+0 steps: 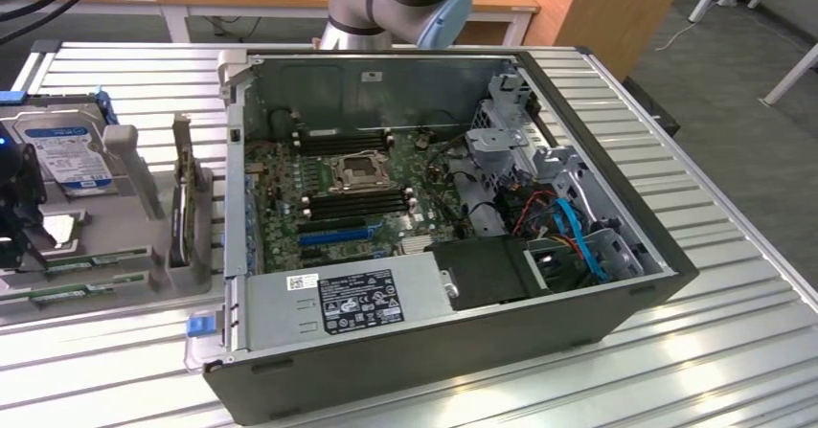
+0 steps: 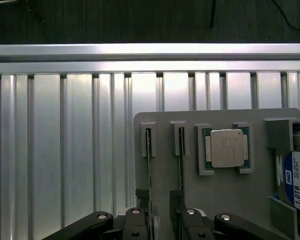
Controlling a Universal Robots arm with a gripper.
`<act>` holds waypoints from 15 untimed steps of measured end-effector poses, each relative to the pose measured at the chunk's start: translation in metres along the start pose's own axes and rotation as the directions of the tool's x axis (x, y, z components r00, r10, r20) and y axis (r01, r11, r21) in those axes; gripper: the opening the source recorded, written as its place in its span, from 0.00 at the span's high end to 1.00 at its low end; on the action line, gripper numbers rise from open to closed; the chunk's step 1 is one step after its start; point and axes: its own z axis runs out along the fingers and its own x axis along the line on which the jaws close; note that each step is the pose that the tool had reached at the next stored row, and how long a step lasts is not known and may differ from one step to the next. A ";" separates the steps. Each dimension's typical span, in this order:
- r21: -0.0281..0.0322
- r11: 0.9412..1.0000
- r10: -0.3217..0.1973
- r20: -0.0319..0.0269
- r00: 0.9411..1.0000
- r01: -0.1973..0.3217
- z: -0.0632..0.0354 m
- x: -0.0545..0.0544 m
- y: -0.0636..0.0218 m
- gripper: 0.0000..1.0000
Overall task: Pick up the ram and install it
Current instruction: 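Pick up the ram and move it above insertion slot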
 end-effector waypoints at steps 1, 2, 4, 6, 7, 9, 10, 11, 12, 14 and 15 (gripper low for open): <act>0.000 1.000 0.000 0.000 1.000 0.000 0.0005 0.000 0.0000 0.69; 0.000 1.000 0.000 0.000 1.000 0.000 0.0011 0.000 -0.0001 0.69; 0.000 1.000 0.000 0.000 1.000 0.000 0.0027 0.000 -0.0001 0.69; 0.000 1.000 0.000 0.000 1.000 0.000 0.0045 0.000 -0.0002 0.69; 0.000 1.000 0.000 0.000 1.000 0.000 0.0054 0.000 -0.0002 0.69; 0.000 1.000 0.000 0.000 1.000 0.000 0.0074 0.000 -0.0004 0.69; 0.000 1.000 0.000 0.000 1.000 0.000 0.0083 0.000 -0.0004 0.69; 0.000 1.000 0.000 0.000 1.000 0.000 0.0092 0.001 -0.0004 0.69; 0.000 1.000 0.000 0.000 1.000 0.000 0.0101 0.001 -0.0005 0.69; 0.000 1.000 0.000 0.000 1.000 0.000 0.0119 0.001 -0.0005 0.69; 0.000 1.000 0.000 0.000 1.000 0.000 0.0128 0.001 -0.0006 0.69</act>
